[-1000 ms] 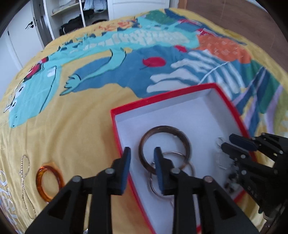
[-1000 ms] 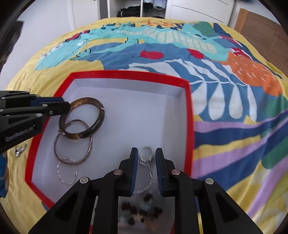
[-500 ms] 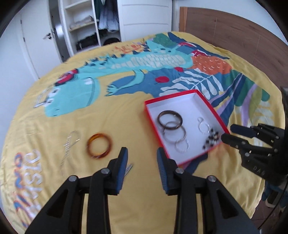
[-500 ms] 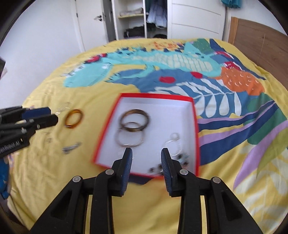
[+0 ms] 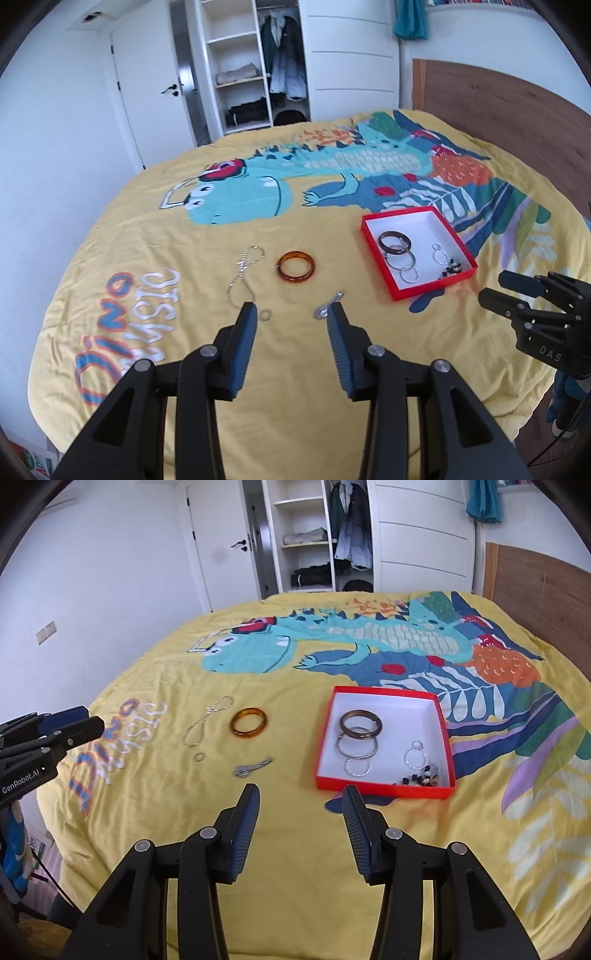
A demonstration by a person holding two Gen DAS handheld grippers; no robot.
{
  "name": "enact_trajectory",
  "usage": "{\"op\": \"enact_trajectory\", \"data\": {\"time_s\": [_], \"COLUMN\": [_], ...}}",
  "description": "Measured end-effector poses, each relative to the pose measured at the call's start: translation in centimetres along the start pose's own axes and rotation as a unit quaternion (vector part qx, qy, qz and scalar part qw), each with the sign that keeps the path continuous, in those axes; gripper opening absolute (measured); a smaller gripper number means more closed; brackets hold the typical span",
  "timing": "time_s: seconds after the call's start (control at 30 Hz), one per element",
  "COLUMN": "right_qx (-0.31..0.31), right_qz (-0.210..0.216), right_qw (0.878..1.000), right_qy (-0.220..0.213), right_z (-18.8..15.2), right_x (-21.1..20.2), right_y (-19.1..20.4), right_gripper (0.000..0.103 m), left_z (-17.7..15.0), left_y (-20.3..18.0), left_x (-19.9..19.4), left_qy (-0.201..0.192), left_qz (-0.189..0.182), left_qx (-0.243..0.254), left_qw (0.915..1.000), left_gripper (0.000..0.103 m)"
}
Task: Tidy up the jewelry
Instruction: 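Withdraw both tools from the red box toward the remaining jewelry, then move the left tool to the small silver ring while the right tool approaches the silver watch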
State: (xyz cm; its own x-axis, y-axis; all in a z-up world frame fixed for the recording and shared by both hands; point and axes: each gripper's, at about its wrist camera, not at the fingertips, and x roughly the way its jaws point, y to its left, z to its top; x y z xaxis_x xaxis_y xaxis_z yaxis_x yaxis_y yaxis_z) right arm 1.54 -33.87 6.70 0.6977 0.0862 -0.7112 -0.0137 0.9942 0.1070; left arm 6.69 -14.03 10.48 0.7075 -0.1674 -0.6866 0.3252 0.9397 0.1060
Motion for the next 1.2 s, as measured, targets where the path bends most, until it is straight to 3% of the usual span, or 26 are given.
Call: {"op": "enact_trajectory", "data": {"time_s": [0.43, 0.73, 0.9, 1.2], "right_qx": [-0.019, -0.039, -0.04, -0.023], "right_qz": [-0.003, 0.004, 0.011, 0.037], "right_qw": [1.0, 0.999, 0.999, 0.998], "right_qy": [-0.009, -0.002, 0.01, 0.053], "right_z": [-2.6, -3.3, -3.5, -4.0], "right_x": [-4.0, -4.3, -3.0, 2.8], "right_y": [5.4, 8.6, 9.2, 8.9], "right_gripper": [0.046, 0.047, 0.047, 0.048], "left_z": [-3.8, -5.7, -6.9, -9.3], "left_y": [5.2, 8.2, 9.8, 12.5], "left_x": [-6.4, -7.4, -6.0, 1.0], "left_qy": [-0.044, -0.061, -0.047, 0.035], "left_qz": [0.017, 0.031, 0.035, 0.034], "left_qx": [-0.039, -0.063, -0.071, -0.095], "left_qw": [0.9981, 0.9957, 0.9958, 0.9943], "left_gripper": [0.038, 0.043, 0.043, 0.043]}}
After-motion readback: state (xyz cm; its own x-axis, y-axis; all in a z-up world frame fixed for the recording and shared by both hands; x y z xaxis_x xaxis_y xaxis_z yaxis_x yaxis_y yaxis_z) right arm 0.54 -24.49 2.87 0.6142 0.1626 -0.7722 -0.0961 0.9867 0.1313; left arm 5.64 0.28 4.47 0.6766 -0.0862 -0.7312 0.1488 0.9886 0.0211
